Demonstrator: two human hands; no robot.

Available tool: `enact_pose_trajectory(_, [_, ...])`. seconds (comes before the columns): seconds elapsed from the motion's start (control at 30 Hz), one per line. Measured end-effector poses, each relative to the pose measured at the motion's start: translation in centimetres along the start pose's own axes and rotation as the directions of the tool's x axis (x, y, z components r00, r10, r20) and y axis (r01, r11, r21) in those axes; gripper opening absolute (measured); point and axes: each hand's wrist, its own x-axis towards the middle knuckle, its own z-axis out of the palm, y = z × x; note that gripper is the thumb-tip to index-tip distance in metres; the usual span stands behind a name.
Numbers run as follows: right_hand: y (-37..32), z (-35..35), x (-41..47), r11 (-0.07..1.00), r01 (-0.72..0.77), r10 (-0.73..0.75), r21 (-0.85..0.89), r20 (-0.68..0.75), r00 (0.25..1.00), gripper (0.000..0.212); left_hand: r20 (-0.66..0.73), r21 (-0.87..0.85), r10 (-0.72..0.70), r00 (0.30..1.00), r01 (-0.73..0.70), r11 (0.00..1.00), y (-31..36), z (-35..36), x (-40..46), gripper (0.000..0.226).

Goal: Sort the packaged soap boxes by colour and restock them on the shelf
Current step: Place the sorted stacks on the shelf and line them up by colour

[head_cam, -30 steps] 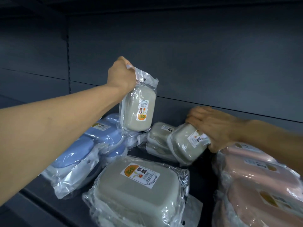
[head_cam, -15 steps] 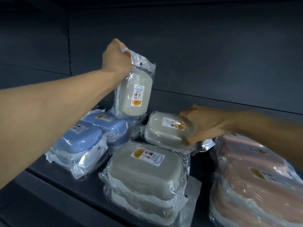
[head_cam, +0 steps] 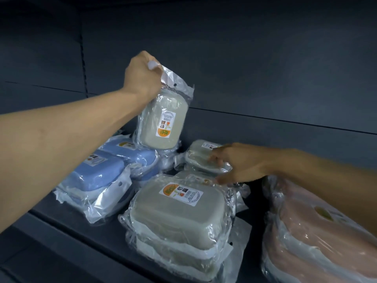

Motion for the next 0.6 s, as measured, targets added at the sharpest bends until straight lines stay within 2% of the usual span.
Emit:
enact_pose_trajectory(0.07, [0.6, -1.2, -0.5, 0.998, -0.024, 0.031, 0.052, -0.125, 0.992, 0.048, 0.029, 0.010, 0.021, 0.999, -0.021, 1.000, 0.4, 0.6, -0.1, 0.028])
enact_pose_trajectory(0.13, [1.3, -2.4, -0.8, 0.990, -0.062, 0.096, 0.123, -0.290, 0.952, 0.047, 0.093, 0.005, 0.032, 0.995, -0.033, 0.999, 0.9, 1.3, -0.5, 0.028])
enact_pose_trajectory(0.2, [1.7, -3.4, -1.0, 0.947, -0.065, 0.192, 0.315, -0.391, 0.900, 0.058, 0.196, -0.013, 0.045, 0.980, -0.043, 0.999, 1.4, 2.2, -1.2, 0.027])
enact_pose_trajectory(0.27, [1.7, -4.2, -0.9, 0.843, -0.025, 0.267, 0.537, -0.378, 0.886, 0.071, 0.317, -0.038, 0.075, 0.945, -0.066, 0.997, 1.9, 3.2, -2.0, 0.024])
enact_pose_trajectory(0.33, [1.5, -4.6, -0.4, 0.750, 0.016, 0.295, 0.662, -0.356, 0.887, 0.067, 0.426, -0.042, 0.119, 0.897, -0.112, 0.993, 2.7, 4.2, -2.8, 0.019])
enact_pose_trajectory(0.43, [1.0, -4.6, 0.0, 0.745, 0.045, 0.312, 0.665, -0.407, 0.859, 0.023, 0.568, -0.061, 0.156, 0.808, -0.148, 0.987, 3.7, 5.4, -3.7, 0.020])
enact_pose_trajectory(0.47, [1.0, -4.4, 0.0, 0.767, 0.031, 0.322, 0.640, -0.426, 0.845, 0.016, 0.604, -0.054, 0.167, 0.779, -0.169, 0.984, 3.9, 5.7, -3.9, 0.021])
enact_pose_trajectory(0.53, [0.9, -4.1, -0.4, 0.795, -0.029, 0.346, 0.606, -0.414, 0.842, 0.018, 0.633, -0.012, 0.180, 0.753, -0.223, 0.975, 3.9, 6.3, -4.3, 0.024])
enact_pose_trajectory(0.6, [1.0, -3.7, -0.8, 0.770, -0.078, 0.386, 0.633, -0.365, 0.847, 0.017, 0.631, 0.016, 0.175, 0.756, -0.238, 0.971, 3.8, 6.7, -4.4, 0.022])
